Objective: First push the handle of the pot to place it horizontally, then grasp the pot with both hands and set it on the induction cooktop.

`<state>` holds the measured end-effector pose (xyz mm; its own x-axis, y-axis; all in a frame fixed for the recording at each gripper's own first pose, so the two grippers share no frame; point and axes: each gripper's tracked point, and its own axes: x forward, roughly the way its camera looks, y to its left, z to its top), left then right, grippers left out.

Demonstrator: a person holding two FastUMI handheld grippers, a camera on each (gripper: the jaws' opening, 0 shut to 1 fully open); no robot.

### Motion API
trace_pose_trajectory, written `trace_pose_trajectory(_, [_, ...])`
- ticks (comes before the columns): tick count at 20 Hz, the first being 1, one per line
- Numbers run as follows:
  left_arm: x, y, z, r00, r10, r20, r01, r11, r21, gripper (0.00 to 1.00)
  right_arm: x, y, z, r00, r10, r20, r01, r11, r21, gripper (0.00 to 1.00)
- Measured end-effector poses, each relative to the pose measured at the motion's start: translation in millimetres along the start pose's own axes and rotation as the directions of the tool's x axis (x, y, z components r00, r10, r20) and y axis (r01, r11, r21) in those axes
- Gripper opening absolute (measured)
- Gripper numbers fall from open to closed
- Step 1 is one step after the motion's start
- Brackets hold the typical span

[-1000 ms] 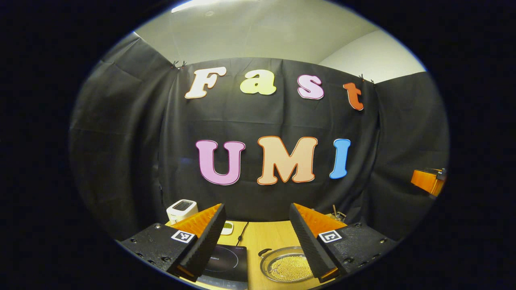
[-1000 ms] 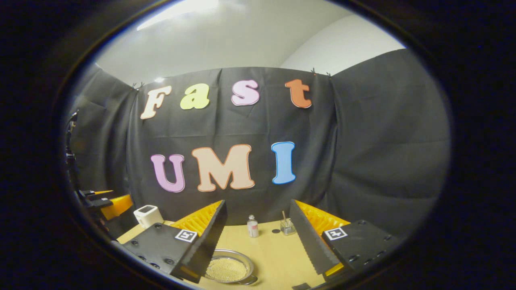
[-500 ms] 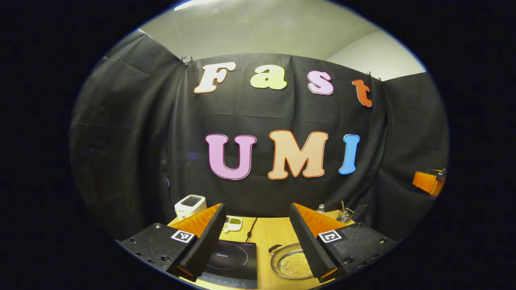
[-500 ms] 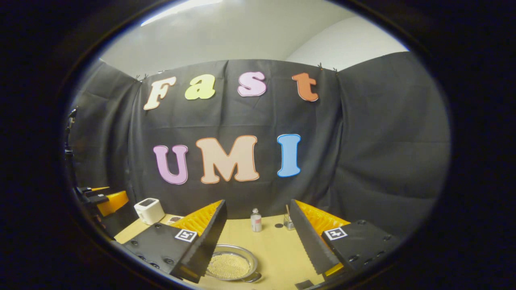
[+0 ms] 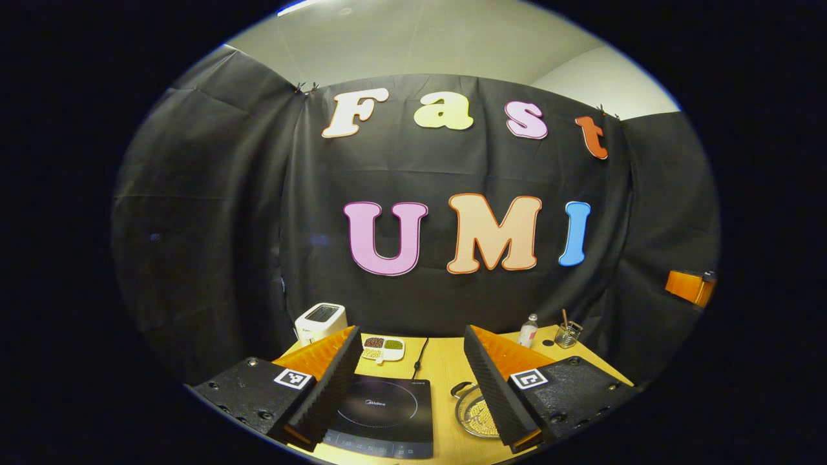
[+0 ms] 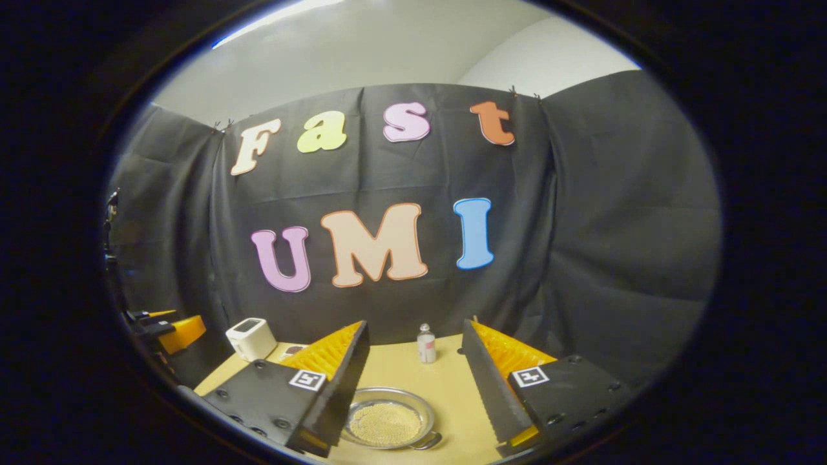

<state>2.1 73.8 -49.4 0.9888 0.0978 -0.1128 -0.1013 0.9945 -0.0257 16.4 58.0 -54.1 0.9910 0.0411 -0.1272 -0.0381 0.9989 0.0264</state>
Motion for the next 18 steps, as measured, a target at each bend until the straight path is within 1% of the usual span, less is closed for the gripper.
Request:
trace_pose_trajectory(1, [0.4, 2.2, -1.8, 1.0, 0.001, -0.002, -0.001, 1.0, 0.004, 0.96, 3.9, 3.6, -4.3, 1.0, 0.006, -0.011, -0.006, 1.0, 0.014, 0.76])
trace_pose_trajectory(3, [1.4, 4.4, -4.4, 1.0, -0.006, -0.007, 0.006, 1.0, 0.005, 0.96, 7.3, 8.1, -10.2, 1.0, 0.006, -0.03, -0.005, 1.0, 0.026, 0.51])
trace_pose_trajectory(5, [2.9, 9.0, -8.0, 1.0, -0.012, -0.015, 0.012, 1.0, 0.007, 0.96, 12.2, 8.8, -18.2, 0.999, -0.013, -0.046, 0.014, 1.0, 0.027, 0.27])
trace_pose_trajectory(7, [4.4, 14.9, -10.5, 1.0, -0.01, -0.017, 0.01, 1.0, 0.008, 0.96, 15.3, 18.1, -28.5, 0.997, -0.009, -0.072, 0.01, 1.0, 0.014, 0.02])
trace_pose_trajectory(8, [4.4, 17.5, -11.6, 1.0, -0.012, -0.017, 0.012, 1.0, 0.007, 0.93, 15.5, 19.7, -34.1, 0.996, -0.014, -0.084, 0.013, 1.0, -0.003, 0.14])
trace_pose_trajectory(9, [4.9, 19.6, -13.8, 1.0, -0.013, -0.018, 0.013, 1.0, 0.006, 0.93, 16.5, 24.0, -40.7, 0.995, -0.011, -0.101, 0.009, 1.0, -0.023, 0.08])
trace_pose_trajectory(10, [5.1, 22.6, -14.7, 1.0, -0.013, -0.018, 0.013, 1.0, 0.005, 0.93, 15.5, 27.9, -49.6, 0.993, -0.01, -0.12, 0.005, 0.999, -0.041, 0.14])
trace_pose_trajectory(13, [5.2, 34.1, -22.8, 1.0, -0.01, -0.029, 0.01, 1.0, -0.005, 0.93, 13.1, 39.3, -75.8, 0.983, -0.004, -0.186, -0.006, 0.998, -0.055, 0.14])
trace_pose_trajectory(16, [4.9, 45.1, -32.1, 0.999, -0.007, -0.045, 0.006, 1.0, -0.008, 0.93, 10.2, 51.9, -110.2, 0.962, 0.01, -0.272, -0.023, 0.999, -0.044, 0.14])
trace_pose_trajectory(17, [5.0, 48.6, -35.5, 0.999, -0.006, -0.05, 0.006, 1.0, -0.007, 0.93, 8.8, 55.3, -121.8, 0.954, 0.016, -0.3, -0.029, 0.999, -0.038, 0.08])
trace_pose_trajectory(18, [5.3, 52.4, -38.7, 0.999, -0.002, -0.054, 0.001, 1.0, -0.006, 0.93, 6.8, 58.0, -132.6, 0.946, 0.019, -0.324, -0.032, 0.999, -0.035, 0.14])
